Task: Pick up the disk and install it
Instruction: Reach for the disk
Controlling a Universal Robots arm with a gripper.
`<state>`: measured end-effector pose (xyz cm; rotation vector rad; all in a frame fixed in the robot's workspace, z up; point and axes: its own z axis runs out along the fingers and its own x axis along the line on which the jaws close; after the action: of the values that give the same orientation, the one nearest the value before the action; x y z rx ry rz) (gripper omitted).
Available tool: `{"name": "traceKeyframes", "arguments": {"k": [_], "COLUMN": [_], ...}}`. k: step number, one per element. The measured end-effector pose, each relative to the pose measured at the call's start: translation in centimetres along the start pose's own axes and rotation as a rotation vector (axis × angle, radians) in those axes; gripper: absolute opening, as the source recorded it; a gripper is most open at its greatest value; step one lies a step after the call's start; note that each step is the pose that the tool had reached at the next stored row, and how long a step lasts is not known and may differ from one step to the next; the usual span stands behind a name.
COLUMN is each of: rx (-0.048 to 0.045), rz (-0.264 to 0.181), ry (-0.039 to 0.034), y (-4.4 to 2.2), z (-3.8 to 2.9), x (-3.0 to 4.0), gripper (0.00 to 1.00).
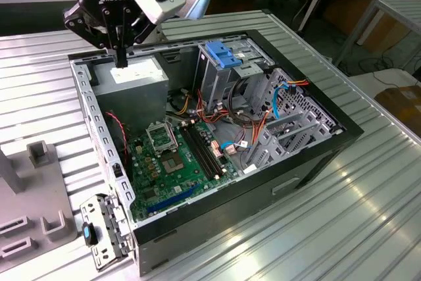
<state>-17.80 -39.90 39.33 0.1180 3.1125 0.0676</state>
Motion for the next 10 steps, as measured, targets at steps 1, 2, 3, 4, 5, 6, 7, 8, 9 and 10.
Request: {"name": "traceKeyframes", "arguments": {"k": [1, 2, 3, 4, 5, 6, 7, 8, 9, 10], "rx": [-0.0001, -0.0001, -0.0001, -0.0001, -0.0001, -0.0001, -0.0001, -0.0001, -0.0001, 0.0], "rz": [0.0, 0.0, 0.0, 0.0, 0.0, 0.0, 0.0, 0.0, 0.0, 0.0], "ry": [0.0, -0.0001, -0.0001, 0.0, 0.0, 0.0, 0.0, 0.0, 0.0, 0.0], "y": [-0.02, -0.04, -0.05, -0.07, -0.09, -0.11, -0.12, -0.14, -0.17, -0.19], "z": [-0.01, -0.01, -0.01, -0.02, -0.03, -0.04, -0.04, -0.05, -0.06, -0.07], "x": [0.24, 0.51, 0.68, 0.95, 1.24, 1.47, 1.67, 1.92, 2.24, 2.58], "gripper": [0.11, 0.11, 0.11, 0.11, 0.11, 0.11, 0.11, 0.11, 0.11, 0.11]}}
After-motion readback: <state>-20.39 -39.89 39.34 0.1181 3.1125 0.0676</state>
